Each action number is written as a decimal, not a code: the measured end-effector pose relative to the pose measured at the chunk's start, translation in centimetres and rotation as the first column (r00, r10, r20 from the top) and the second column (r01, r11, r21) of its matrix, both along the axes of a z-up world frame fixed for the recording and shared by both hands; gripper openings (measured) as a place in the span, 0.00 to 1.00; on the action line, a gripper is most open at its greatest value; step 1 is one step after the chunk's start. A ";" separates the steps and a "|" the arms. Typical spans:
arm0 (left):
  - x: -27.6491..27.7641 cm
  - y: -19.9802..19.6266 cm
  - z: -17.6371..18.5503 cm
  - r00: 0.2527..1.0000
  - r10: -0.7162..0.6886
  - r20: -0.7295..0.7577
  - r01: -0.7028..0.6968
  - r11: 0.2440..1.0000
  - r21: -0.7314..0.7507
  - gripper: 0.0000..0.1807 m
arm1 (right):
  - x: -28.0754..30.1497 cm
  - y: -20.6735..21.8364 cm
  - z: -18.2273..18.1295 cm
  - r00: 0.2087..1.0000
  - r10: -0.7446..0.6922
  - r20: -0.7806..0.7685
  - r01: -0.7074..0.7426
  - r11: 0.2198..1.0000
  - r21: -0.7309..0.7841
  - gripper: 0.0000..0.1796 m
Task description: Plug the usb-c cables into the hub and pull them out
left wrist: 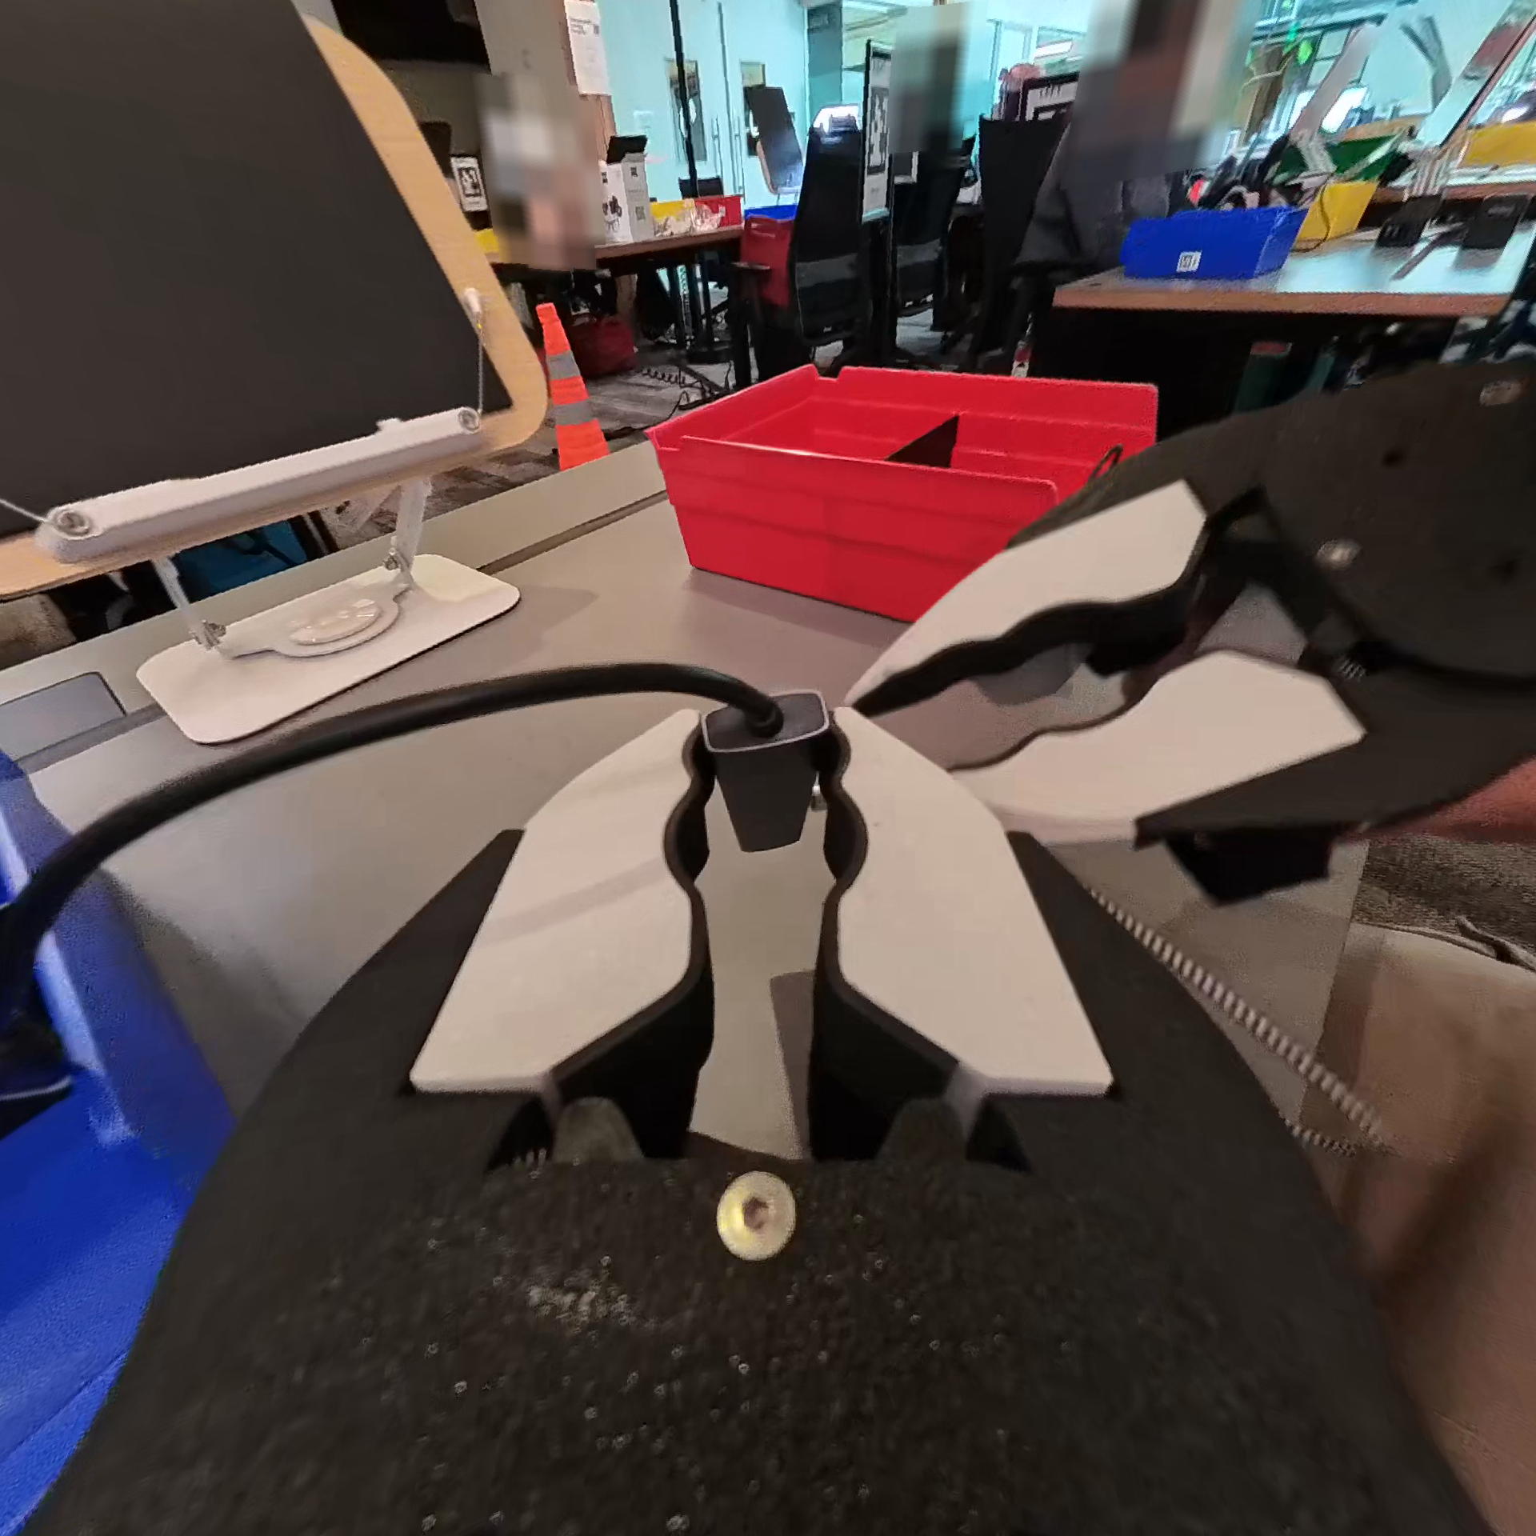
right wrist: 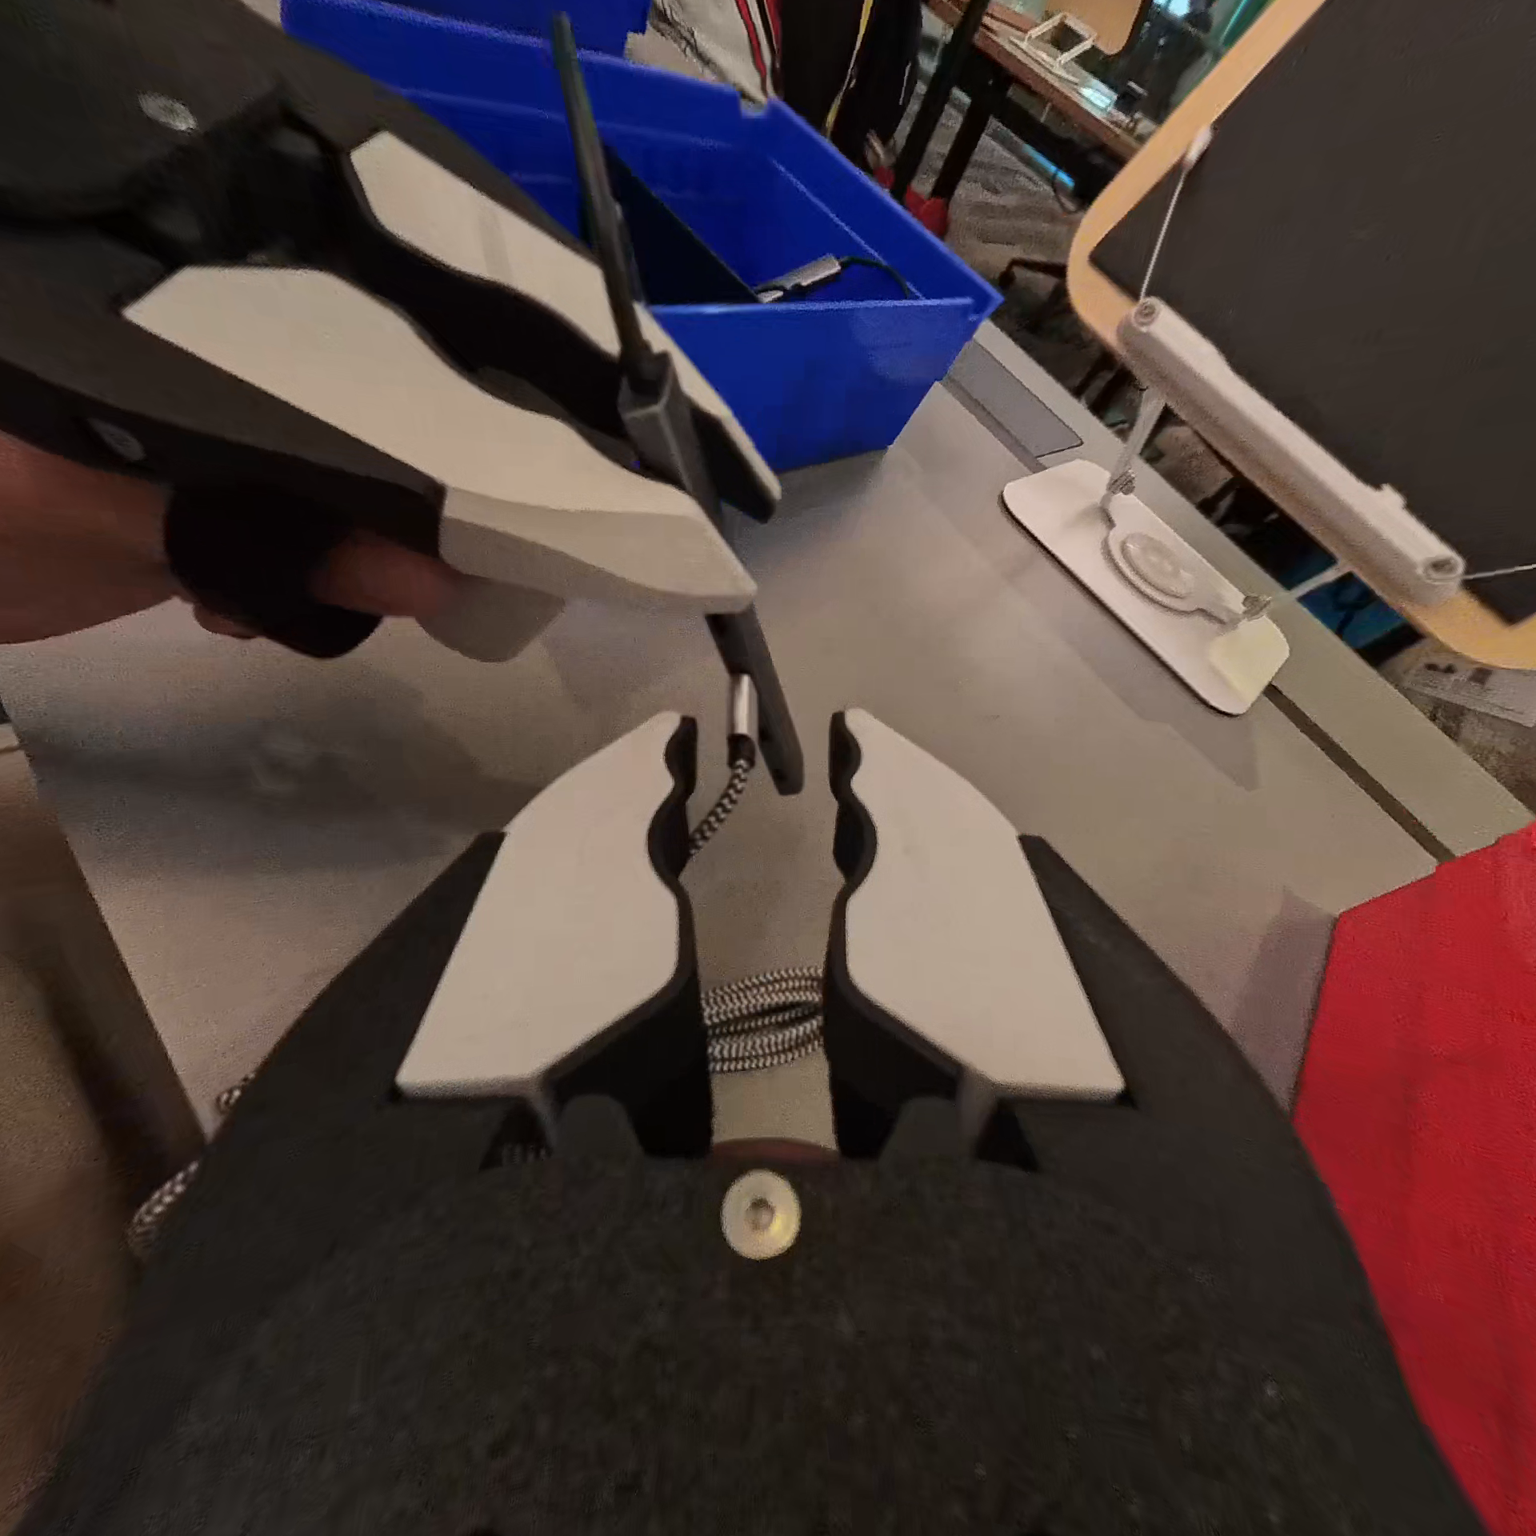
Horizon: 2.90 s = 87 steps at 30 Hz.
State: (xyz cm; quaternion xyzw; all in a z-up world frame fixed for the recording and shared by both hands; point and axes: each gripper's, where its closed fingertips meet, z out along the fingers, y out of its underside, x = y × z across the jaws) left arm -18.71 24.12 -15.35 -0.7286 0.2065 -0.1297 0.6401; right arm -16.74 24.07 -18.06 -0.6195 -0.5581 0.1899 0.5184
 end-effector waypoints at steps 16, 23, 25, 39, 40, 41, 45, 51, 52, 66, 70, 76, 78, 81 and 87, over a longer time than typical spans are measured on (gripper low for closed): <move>0.7 0.5 -1.2 0.995 -0.034 0.097 0.043 0.995 -0.091 0.13 | -0.5 -0.4 -1.8 0.999 0.030 -0.024 -0.029 0.999 0.025 0.03; 1.5 0.6 -2.6 0.998 -0.048 0.041 0.054 0.986 -0.159 0.13 | -0.2 -0.8 -1.1 0.997 0.050 -0.065 -0.048 0.998 0.034 0.03; 1.4 0.6 -3.0 0.999 -0.041 0.036 0.047 0.983 -0.177 0.13 | -0.2 -0.9 -1.5 0.998 0.047 -0.035 -0.046 0.998 0.043 0.03; 1.7 0.4 -3.5 0.987 -0.009 -0.159 -0.021 0.983 -0.183 0.14 | 0.9 -0.7 -1.7 0.999 -0.027 0.024 0.027 1.000 0.011 0.03; 2.0 0.3 -3.4 0.987 -0.014 -0.163 -0.016 0.983 -0.184 0.14 | 1.2 -0.9 -1.7 1.000 -0.017 0.016 0.017 1.000 -0.003 0.03; 2.3 0.2 -3.4 0.983 -0.023 -0.182 -0.011 0.983 -0.184 0.14 | 1.6 -1.0 -1.7 1.000 -0.007 0.016 0.008 1.000 -0.011 0.03; 3.9 -0.6 -3.0 0.979 -0.029 -0.204 -0.005 0.986 -0.165 0.14 | 3.1 -1.7 -1.2 0.999 0.041 0.031 -0.042 0.999 0.019 0.03; 5.2 -0.9 -2.7 0.963 -0.013 -0.268 -0.020 0.992 -0.122 0.14 | 4.6 -1.9 -1.1 0.997 0.006 0.082 -0.021 0.984 0.179 0.03; 5.4 -0.9 -2.6 0.962 -0.013 -0.271 -0.019 0.993 -0.115 0.14 | 4.7 -1.9 -1.0 0.997 0.003 0.081 -0.019 0.980 0.197 0.03; -0.1 0.6 -1.6 0.961 0.150 -0.231 -0.170 0.983 -0.065 0.13 | 9.1 6.7 0.8 0.958 -0.266 -0.107 0.272 0.961 0.049 0.03; -1.9 0.9 -2.1 0.968 0.138 -0.211 -0.153 0.986 -0.059 0.13 | 6.9 7.6 -2.4 0.980 -0.195 0.034 0.197 0.971 -0.134 0.03; 0.7 0.4 -2.9 0.972 0.052 -0.227 -0.070 0.995 -0.075 0.13 | 5.9 3.2 -7.4 0.980 -0.033 0.198 0.104 0.927 -0.359 0.19; 1.2 0.2 -3.5 0.961 0.038 -0.273 -0.060 0.995 -0.074 0.13 | 6.6 2.3 -7.5 0.973 -0.018 0.232 0.106 0.923 -0.369 0.22; 1.4 0.1 -3.7 0.966 0.027 -0.257 -0.052 0.994 -0.094 0.13 | 9.1 2.3 -7.9 0.929 -0.159 0.333 0.292 0.869 -0.399 0.31; 0.8 0.1 -3.4 0.979 0.022 -0.205 -0.046 0.993 -0.111 0.13 | 10.6 0.3 -7.2 0.854 -0.411 0.320 0.516 0.751 -0.412 0.34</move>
